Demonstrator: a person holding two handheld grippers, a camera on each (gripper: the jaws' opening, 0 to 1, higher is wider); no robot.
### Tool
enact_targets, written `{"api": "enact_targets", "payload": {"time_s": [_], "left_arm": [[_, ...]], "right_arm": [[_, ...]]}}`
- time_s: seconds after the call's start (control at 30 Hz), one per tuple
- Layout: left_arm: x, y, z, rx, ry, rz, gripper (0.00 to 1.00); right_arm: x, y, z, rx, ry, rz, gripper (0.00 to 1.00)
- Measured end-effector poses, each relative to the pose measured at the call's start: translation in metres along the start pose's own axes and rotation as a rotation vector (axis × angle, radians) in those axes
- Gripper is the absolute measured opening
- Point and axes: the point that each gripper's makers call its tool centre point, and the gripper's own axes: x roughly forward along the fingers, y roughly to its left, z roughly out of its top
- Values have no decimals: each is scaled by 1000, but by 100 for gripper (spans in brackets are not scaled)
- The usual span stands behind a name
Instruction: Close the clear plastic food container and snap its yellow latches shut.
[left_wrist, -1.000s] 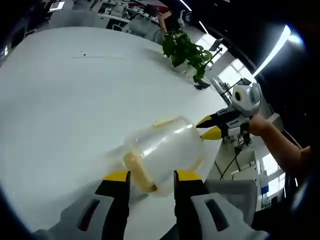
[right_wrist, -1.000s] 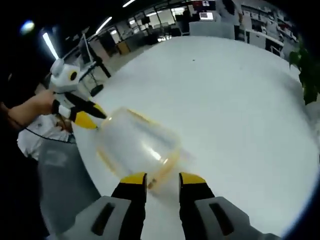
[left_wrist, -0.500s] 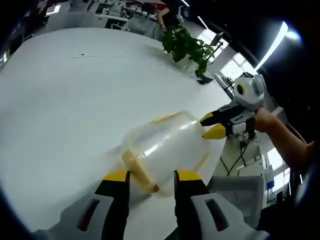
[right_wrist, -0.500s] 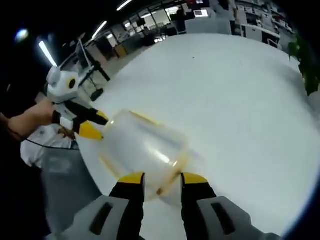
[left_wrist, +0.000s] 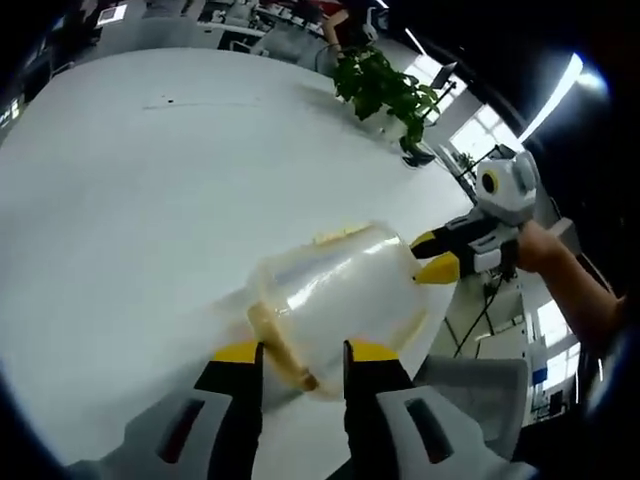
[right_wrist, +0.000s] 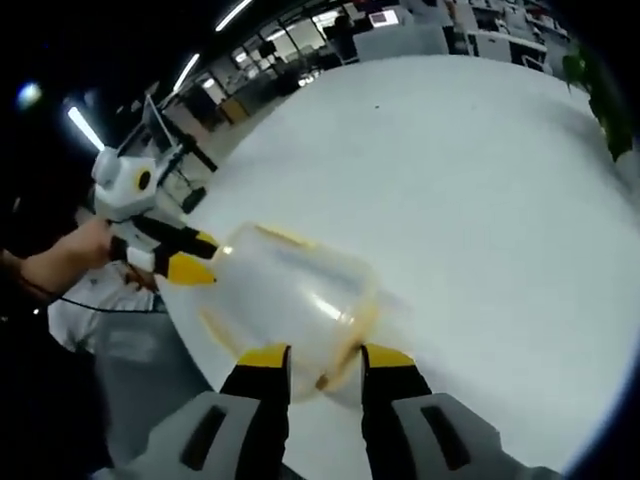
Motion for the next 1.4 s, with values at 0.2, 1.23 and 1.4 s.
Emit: {"api": "enact_targets", "payload": {"time_s": [0.2,1.23,1.4], "left_arm": [[-9,0,-1,1,9,2,25],[4,-1,4,29,-13,-4,28],[2,-1,7,117,-23,20,30]], "right_arm": [[2,2,-3,-7,29,1,24],[1,4,0,10,43,12,24],[0,4,2,-49,63,-7,24]]}}
